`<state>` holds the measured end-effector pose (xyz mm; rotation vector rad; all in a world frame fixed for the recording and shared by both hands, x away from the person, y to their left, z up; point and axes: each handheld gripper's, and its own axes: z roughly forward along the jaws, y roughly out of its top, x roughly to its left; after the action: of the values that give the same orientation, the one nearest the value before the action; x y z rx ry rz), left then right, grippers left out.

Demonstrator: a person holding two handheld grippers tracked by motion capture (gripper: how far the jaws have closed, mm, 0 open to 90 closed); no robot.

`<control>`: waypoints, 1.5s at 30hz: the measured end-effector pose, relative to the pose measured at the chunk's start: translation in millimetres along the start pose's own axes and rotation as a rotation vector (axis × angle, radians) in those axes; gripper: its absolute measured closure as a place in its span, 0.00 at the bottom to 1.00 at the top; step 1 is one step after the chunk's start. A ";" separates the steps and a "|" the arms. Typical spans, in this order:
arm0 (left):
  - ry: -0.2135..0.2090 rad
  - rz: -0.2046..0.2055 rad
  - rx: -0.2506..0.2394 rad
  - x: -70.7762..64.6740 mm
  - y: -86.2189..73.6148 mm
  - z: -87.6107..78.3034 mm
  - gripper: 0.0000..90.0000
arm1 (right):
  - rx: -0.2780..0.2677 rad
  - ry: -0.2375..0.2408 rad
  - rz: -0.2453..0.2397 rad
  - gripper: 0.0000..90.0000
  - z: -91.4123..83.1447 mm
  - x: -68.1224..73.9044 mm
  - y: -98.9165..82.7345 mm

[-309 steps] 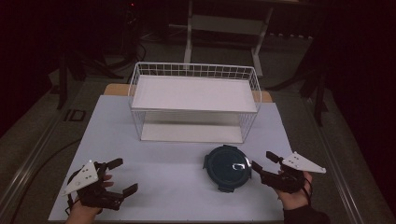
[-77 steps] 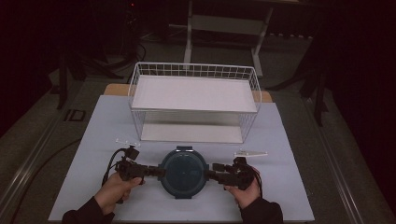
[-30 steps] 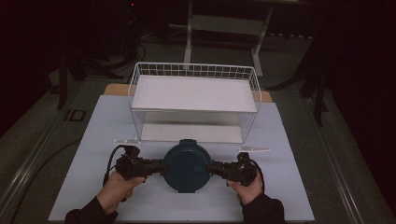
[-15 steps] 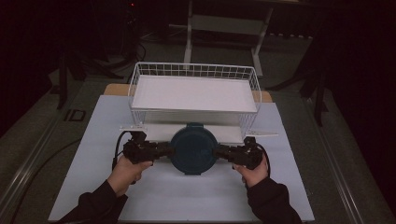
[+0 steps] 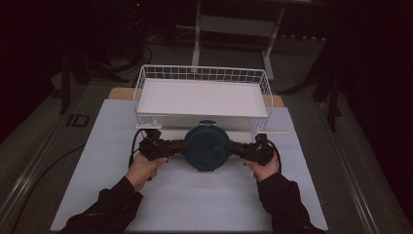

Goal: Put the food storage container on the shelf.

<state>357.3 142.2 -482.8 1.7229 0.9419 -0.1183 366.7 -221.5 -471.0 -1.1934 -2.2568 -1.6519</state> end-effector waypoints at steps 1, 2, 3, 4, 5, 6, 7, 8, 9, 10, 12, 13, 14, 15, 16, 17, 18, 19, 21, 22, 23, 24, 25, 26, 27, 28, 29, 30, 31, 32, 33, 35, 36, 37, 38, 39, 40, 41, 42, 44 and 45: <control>0.000 -0.001 0.000 2.2 0.1 2.1 0.63 | 0.003 -0.004 0.000 0.62 1.0 -2.4 0.7; -0.001 -0.005 -0.004 5.1 0.1 4.0 0.63 | 0.002 -0.006 0.005 0.62 2.3 -5.5 0.8; 0.002 -0.006 -0.005 7.8 0.0 5.8 0.63 | 0.000 -0.005 0.012 0.62 3.7 -8.1 0.7; 0.001 -0.010 -0.007 10.9 -0.4 7.3 0.63 | 0.003 -0.010 0.013 0.62 5.8 -10.9 0.4; 0.001 -0.014 -0.006 13.5 -0.7 8.7 0.63 | 0.002 -0.009 0.021 0.63 7.8 -13.4 -0.3; 0.007 -0.017 -0.003 15.2 -1.1 9.8 0.63 | 0.003 -0.010 0.023 0.62 9.7 -15.6 -0.9; 0.008 -0.018 -0.001 17.6 -1.5 10.6 0.63 | 0.006 -0.011 0.026 0.62 11.8 -17.8 -1.5; 0.008 -0.013 0.001 19.6 -1.6 11.2 0.63 | 0.006 -0.008 0.033 0.62 13.5 -19.9 -2.4; 0.014 -0.023 0.001 21.3 -1.5 11.7 0.63 | 0.007 -0.008 0.034 0.62 15.5 -21.3 -3.0; 0.023 -0.028 0.001 22.9 -1.5 12.2 0.63 | 0.005 -0.012 0.037 0.62 17.7 -23.0 -3.7; 0.033 -0.039 -0.009 25.4 -0.8 13.4 0.62 | 0.000 -0.012 0.048 0.62 21.0 -25.5 -4.6; 0.039 -0.037 -0.011 26.1 0.0 14.0 0.62 | -0.006 -0.013 0.050 0.62 22.5 -27.0 -4.8; 0.046 -0.037 -0.016 26.8 0.5 14.7 0.62 | -0.008 -0.015 0.055 0.62 23.8 -28.2 -4.8; 0.049 -0.036 -0.014 28.0 1.2 15.3 0.62 | -0.012 -0.017 0.056 0.62 24.9 -29.1 -4.8; 0.052 -0.038 -0.013 28.6 1.6 16.2 0.62 | -0.016 -0.019 0.058 0.62 25.8 -30.0 -4.8; 0.058 -0.040 -0.008 29.9 1.9 17.0 0.62 | -0.014 -0.022 0.059 0.62 26.8 -30.5 -4.6; 0.061 -0.044 -0.004 31.3 1.9 18.0 0.62 | -0.012 -0.027 0.059 0.62 27.8 -31.0 -4.4; 0.066 -0.045 -0.004 33.3 1.2 19.2 0.62 | -0.009 -0.032 0.056 0.62 28.7 -31.9 -4.3; 0.060 -0.080 -0.012 35.0 0.4 20.6 0.61 | -0.008 -0.045 0.057 0.62 30.8 -33.1 -4.1; 0.062 -0.084 -0.021 35.2 0.3 20.8 0.61 | -0.012 -0.041 0.069 0.62 31.1 -34.0 -3.8; 0.062 -0.090 -0.023 34.8 0.7 21.0 0.61 | -0.016 -0.040 0.072 0.62 31.1 -34.5 -3.4; 0.069 -0.072 -0.023 36.7 1.4 20.7 0.61 | -0.020 -0.039 0.072 0.62 31.1 -34.8 -2.9; 0.064 -0.078 -0.023 37.7 1.7 20.7 0.61 | -0.020 -0.039 0.074 0.62 31.1 -34.6 -2.5; 0.061 -0.080 -0.023 38.7 2.4 20.9 0.61 | -0.023 -0.041 0.077 0.62 31.4 -34.9 -2.2; 0.063 -0.078 -0.022 39.5 2.8 20.9 0.61 | -0.019 -0.038 0.088 0.62 31.5 -34.6 -1.6; 0.056 -0.084 -0.025 40.7 3.1 21.1 0.61 | -0.019 -0.040 0.085 0.62 31.9 -35.5 -0.9; 0.055 -0.085 -0.028 41.7 3.0 21.1 0.61 | -0.021 -0.040 0.083 0.62 32.3 -36.7 -0.2; 0.053 -0.092 -0.032 42.4 2.5 21.0 0.61 | -0.025 -0.042 0.081 0.62 32.8 -36.9 0.4; 0.050 -0.099 -0.036 43.8 2.2 21.0 0.61 | -0.030 -0.044 0.078 0.62 33.4 -37.1 0.9; 0.048 -0.103 -0.040 45.0 2.0 21.0 0.61 | -0.030 -0.043 0.079 0.61 33.8 -37.3 1.2; 0.045 -0.121 -0.044 45.5 1.8 21.2 0.61 | -0.028 -0.041 0.087 0.61 34.6 -37.9 1.3; 0.053 -0.137 -0.041 44.9 2.3 22.6 0.61 | -0.026 -0.034 0.098 0.61 35.6 -39.6 1.1; 0.056 -0.141 -0.032 47.6 2.4 22.7 0.59 | -0.016 -0.068 0.086 0.58 37.6 -39.6 0.2; 0.049 -0.167 -0.042 53.3 1.1 23.7 0.58 | -0.015 -0.089 0.079 0.58 38.9 -38.5 1.6; 0.049 -0.167 -0.042 53.3 1.1 23.7 0.58 | -0.015 -0.089 0.079 0.58 38.9 -38.5 1.6; 0.047 -0.169 -0.048 53.7 0.4 24.3 0.57 | -0.012 -0.099 0.091 0.59 39.7 -37.3 3.2; 0.048 -0.170 -0.050 53.8 0.3 24.5 0.57 | -0.012 -0.099 0.091 0.59 39.7 -37.3 3.2; 0.071 -0.142 -0.060 53.0 0.4 25.1 0.55 | -0.014 -0.115 0.072 0.60 40.5 -35.7 5.9; 0.071 -0.142 -0.060 53.0 0.4 25.1 0.55 | -0.015 -0.122 0.081 0.60 41.1 -35.6 6.9; 0.075 -0.147 -0.056 53.2 1.4 25.6 0.54 | -0.014 -0.125 0.107 0.59 41.6 -36.0 8.2; 0.084 -0.135 -0.065 53.2 1.7 26.1 0.54 | -0.022 -0.136 0.109 0.60 42.9 -36.4 9.8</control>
<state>404.0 148.0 -518.8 1.6148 1.1122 -0.1034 412.9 -203.4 -499.1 -1.4477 -2.2089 -1.6062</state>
